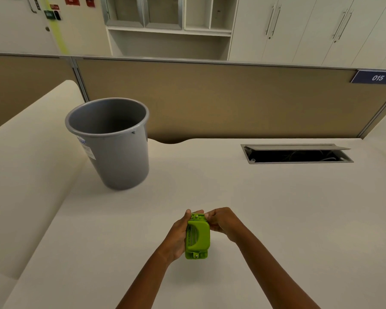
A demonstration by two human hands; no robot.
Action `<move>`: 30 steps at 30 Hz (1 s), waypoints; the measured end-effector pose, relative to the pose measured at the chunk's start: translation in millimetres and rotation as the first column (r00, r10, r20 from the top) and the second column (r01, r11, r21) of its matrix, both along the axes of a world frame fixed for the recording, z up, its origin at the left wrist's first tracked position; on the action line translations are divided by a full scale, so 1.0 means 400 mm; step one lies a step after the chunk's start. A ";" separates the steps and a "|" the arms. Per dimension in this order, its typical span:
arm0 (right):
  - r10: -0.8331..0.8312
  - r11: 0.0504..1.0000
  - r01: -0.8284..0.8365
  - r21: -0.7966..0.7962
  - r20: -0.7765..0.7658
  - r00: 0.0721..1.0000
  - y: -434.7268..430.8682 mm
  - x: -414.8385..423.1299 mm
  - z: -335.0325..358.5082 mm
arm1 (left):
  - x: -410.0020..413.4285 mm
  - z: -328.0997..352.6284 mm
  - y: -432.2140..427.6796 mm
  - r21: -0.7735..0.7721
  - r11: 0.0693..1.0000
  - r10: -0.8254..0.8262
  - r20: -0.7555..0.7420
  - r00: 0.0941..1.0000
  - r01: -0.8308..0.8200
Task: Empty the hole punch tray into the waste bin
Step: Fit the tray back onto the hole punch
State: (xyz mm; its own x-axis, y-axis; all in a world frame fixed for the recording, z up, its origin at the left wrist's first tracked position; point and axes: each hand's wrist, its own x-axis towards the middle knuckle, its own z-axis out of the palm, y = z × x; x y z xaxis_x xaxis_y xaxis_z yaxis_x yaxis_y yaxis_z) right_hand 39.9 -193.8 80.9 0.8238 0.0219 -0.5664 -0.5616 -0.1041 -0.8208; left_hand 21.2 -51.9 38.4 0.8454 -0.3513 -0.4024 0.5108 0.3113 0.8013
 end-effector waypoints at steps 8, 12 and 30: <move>0.061 0.993 -0.066 0.098 0.051 0.997 -0.012 -0.023 -0.001 | -0.006 0.004 0.010 0.022 0.999 -0.043 0.030 0.999 0.042; 0.130 0.970 -0.119 0.211 -0.039 0.991 -0.022 -0.024 -0.004 | -0.005 0.003 0.018 0.071 0.996 -0.066 0.074 0.995 0.061; -0.005 0.979 -0.012 0.205 0.082 0.997 -0.015 -0.004 -0.026 | 0.007 0.010 -0.008 0.355 0.930 -0.012 0.288 0.957 -0.095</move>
